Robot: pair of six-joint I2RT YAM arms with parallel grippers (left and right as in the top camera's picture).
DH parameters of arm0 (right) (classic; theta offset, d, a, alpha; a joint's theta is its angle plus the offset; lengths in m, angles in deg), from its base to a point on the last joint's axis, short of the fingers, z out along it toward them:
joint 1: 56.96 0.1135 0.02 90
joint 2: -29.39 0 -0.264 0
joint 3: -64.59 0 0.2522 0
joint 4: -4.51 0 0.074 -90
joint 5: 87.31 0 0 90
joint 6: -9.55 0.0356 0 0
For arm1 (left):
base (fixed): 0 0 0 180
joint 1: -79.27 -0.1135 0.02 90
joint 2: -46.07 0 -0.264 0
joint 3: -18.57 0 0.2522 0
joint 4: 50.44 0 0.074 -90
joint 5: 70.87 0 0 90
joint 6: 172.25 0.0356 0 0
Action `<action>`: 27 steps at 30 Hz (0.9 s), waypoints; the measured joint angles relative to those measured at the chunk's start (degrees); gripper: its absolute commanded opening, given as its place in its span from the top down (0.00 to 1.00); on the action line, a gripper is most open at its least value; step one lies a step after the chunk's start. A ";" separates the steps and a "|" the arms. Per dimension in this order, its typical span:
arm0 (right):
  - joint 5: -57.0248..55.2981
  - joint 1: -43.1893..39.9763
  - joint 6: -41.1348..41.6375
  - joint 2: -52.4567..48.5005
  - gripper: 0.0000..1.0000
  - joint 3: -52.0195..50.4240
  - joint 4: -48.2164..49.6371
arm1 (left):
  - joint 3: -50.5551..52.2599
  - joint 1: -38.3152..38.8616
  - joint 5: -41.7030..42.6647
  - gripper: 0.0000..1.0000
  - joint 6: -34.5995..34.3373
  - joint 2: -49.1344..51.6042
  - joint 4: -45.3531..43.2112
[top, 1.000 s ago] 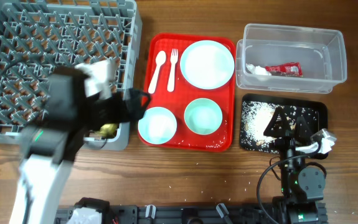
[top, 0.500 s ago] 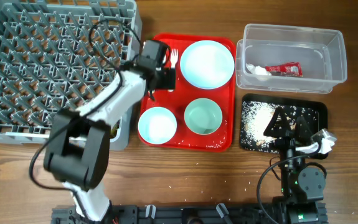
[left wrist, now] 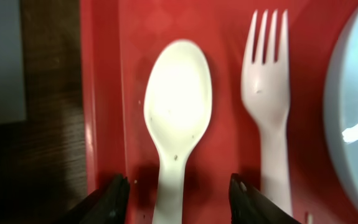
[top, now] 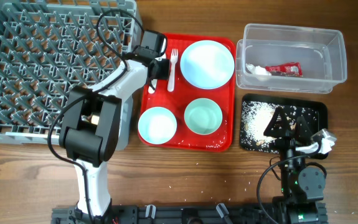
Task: Sort waste into correct bins and load items into the dishwasher rack
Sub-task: 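Grasp the white spoon on the red tray with the left gripper, then place the spoon upright in the dish rack with the left gripper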
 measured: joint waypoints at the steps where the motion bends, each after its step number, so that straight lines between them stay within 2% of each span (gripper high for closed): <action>1: 0.00 0.00 0.00 0.00 0.00 0.00 0.00 | 0.00 0.00 0.07 0.66 0.20 0.44 0.20; 4: 0.00 0.00 0.00 0.00 0.00 0.00 0.00 | -0.09 0.00 0.04 0.83 0.76 0.76 0.17; 8: 0.00 0.00 0.00 0.00 0.00 0.00 0.00 | -0.28 0.00 0.26 0.95 1.03 0.76 1.07; 13: 0.00 0.00 0.00 0.00 0.00 0.00 0.00 | -1.38 0.11 2.16 0.91 0.90 0.44 1.75; 17: 0.00 0.00 0.00 0.00 0.00 0.00 0.00 | -1.07 0.07 2.62 0.93 0.07 -1.60 5.40; 19: 0.00 0.00 0.00 0.00 0.00 0.00 0.00 | -0.81 0.07 2.67 0.96 -0.28 -4.37 7.06; 24: 0.00 0.00 0.00 0.00 0.00 0.00 0.02 | -0.81 0.07 2.78 0.96 -0.42 -14.49 10.05; 27: 0.00 0.00 0.00 0.00 0.00 0.00 0.02 | -0.81 -0.20 -0.02 0.96 -0.42 -18.43 14.99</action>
